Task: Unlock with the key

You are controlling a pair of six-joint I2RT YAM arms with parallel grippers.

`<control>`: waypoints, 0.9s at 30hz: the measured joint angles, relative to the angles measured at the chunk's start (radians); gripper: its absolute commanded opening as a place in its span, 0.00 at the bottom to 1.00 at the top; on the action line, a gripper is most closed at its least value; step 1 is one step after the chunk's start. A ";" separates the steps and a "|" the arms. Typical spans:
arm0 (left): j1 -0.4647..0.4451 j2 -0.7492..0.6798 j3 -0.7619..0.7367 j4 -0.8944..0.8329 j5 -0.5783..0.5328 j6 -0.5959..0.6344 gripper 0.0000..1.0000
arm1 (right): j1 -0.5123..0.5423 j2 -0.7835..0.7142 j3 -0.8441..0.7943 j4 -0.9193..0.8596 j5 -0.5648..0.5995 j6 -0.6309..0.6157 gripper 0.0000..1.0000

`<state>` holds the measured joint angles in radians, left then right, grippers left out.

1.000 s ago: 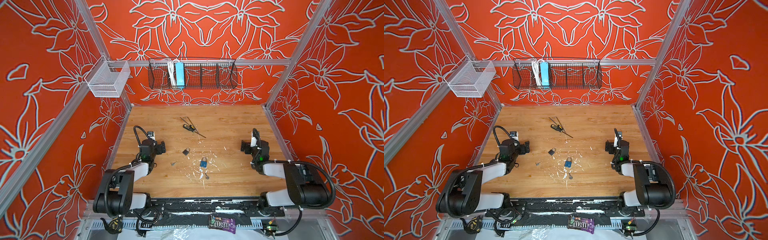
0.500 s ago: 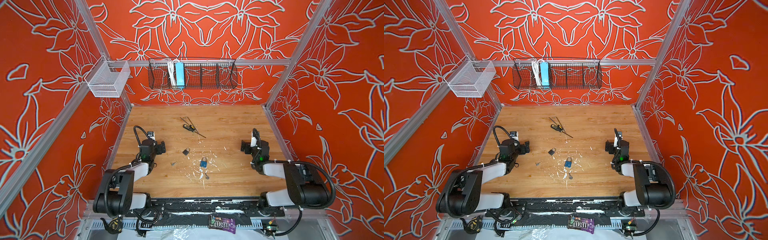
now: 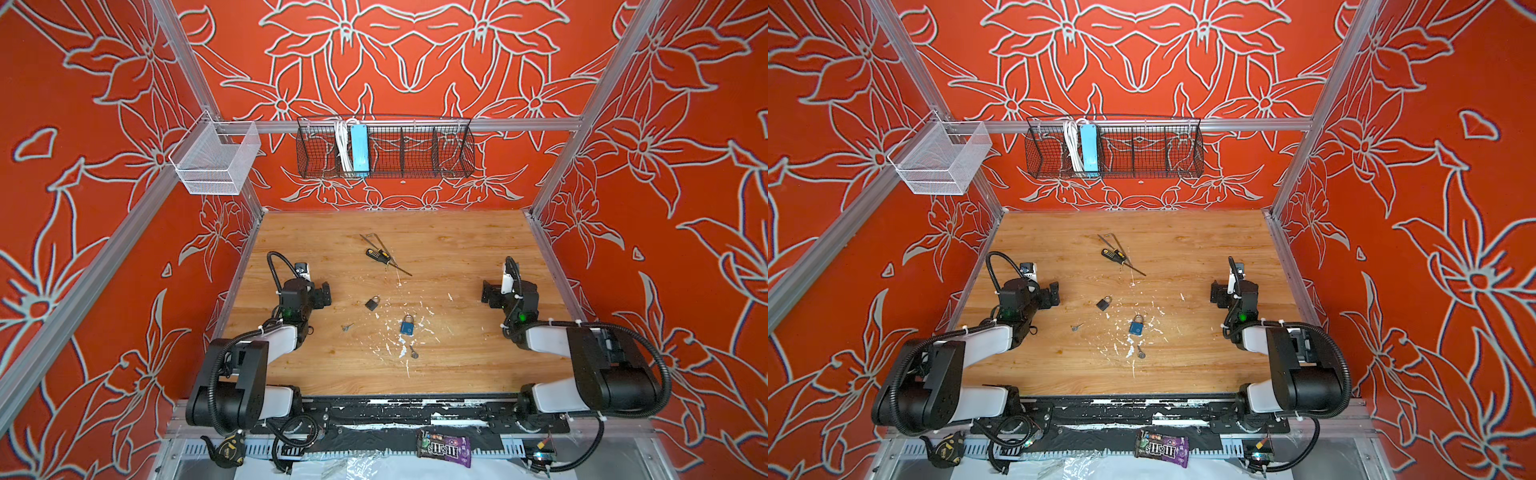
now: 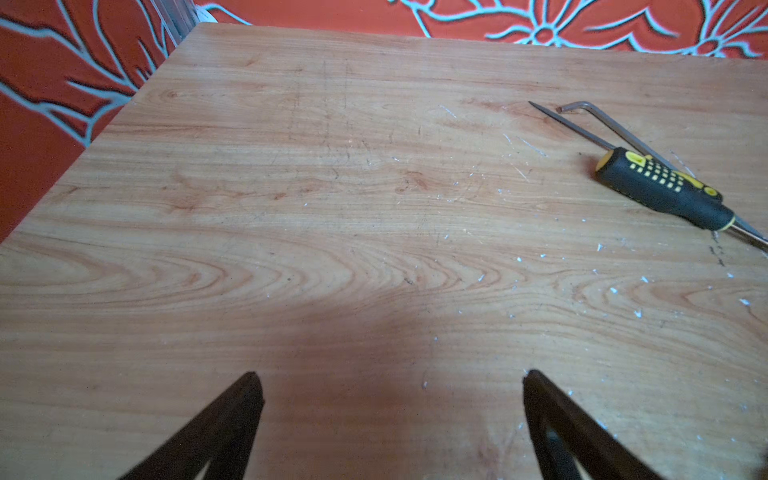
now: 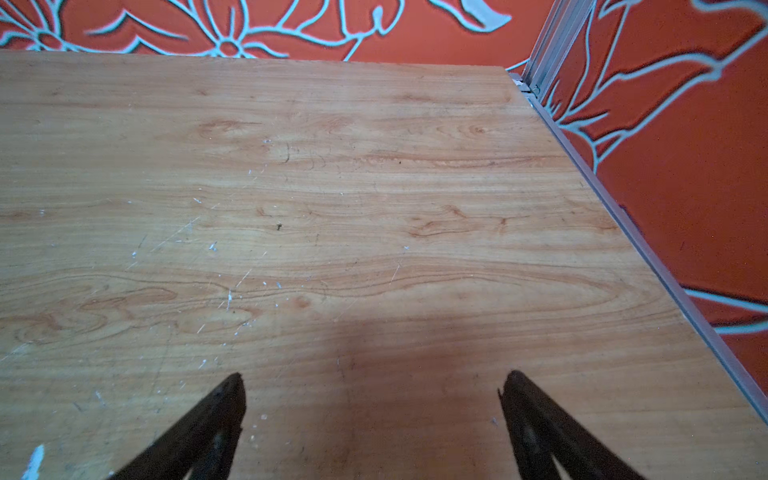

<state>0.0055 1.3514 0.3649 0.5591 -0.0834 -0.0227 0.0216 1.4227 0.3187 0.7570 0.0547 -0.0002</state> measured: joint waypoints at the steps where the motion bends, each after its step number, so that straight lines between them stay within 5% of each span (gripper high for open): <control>1: 0.000 0.000 0.000 0.000 0.000 0.000 0.97 | 0.000 0.000 0.000 0.000 0.000 0.000 0.97; 13: 0.000 -0.063 0.033 -0.079 0.005 0.001 0.97 | 0.000 -0.042 0.001 -0.033 0.004 0.001 0.97; 27: 0.000 -0.371 0.050 -0.320 0.009 -0.089 0.97 | 0.000 -0.301 0.187 -0.452 -0.001 0.119 0.97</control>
<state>0.0059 0.9802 0.4152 0.2386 -0.0742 -0.1120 0.0216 1.1221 0.5056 0.3046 0.0540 0.1188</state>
